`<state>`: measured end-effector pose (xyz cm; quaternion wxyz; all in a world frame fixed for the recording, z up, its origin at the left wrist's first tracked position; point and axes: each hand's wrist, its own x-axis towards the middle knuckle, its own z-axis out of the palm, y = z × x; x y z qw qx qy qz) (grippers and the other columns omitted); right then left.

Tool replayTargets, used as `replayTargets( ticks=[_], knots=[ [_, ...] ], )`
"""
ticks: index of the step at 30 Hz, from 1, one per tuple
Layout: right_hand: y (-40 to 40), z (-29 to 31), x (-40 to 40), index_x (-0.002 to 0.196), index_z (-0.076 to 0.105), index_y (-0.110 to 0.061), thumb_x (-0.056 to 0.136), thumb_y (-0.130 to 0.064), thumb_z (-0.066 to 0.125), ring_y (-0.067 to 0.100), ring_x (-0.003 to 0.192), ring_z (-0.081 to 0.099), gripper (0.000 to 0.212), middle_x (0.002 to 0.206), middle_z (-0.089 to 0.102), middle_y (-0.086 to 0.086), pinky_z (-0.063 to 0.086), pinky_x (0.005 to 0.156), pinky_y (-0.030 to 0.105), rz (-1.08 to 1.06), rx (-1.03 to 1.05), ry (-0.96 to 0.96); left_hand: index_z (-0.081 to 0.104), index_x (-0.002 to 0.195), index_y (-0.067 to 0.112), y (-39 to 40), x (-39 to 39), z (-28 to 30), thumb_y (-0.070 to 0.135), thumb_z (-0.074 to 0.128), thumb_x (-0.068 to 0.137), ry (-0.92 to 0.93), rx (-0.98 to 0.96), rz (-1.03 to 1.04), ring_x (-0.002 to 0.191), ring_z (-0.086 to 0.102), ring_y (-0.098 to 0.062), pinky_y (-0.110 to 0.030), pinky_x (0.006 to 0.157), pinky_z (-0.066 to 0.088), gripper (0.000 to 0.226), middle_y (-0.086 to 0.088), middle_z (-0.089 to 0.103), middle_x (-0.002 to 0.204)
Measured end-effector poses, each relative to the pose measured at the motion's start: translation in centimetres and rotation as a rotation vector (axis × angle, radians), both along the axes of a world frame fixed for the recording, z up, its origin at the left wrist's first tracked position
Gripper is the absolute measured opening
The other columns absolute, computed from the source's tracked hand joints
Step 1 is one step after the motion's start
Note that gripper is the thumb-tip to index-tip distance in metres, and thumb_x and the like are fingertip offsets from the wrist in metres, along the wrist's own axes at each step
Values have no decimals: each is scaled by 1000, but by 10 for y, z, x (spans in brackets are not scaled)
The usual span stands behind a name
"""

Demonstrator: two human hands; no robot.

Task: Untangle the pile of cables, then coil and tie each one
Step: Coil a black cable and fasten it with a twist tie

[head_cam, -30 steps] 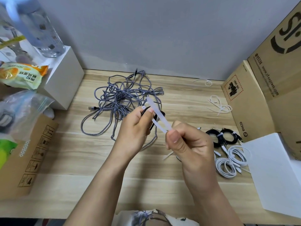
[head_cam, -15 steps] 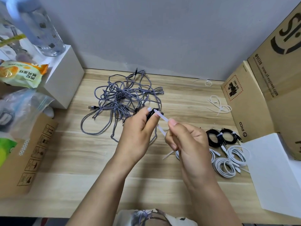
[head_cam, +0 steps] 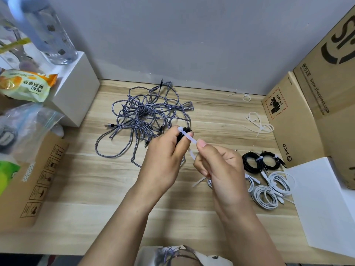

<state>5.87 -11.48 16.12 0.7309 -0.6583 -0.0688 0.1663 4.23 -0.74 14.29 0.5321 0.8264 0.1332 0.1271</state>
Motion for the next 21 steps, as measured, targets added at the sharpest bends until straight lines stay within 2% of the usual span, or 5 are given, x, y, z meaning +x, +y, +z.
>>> replayTargets(
  ticks=[21],
  knots=[
    [2,-1,0,34,32,-22,79,-26,52,11,46,24,50,38,25,-13,22,49,23,-19,-15,21,33,61,25,-1,0,-1,19,53,95,21,36,-14,44,32,-8,-18,44,24,40,11,40,44]
  ],
)
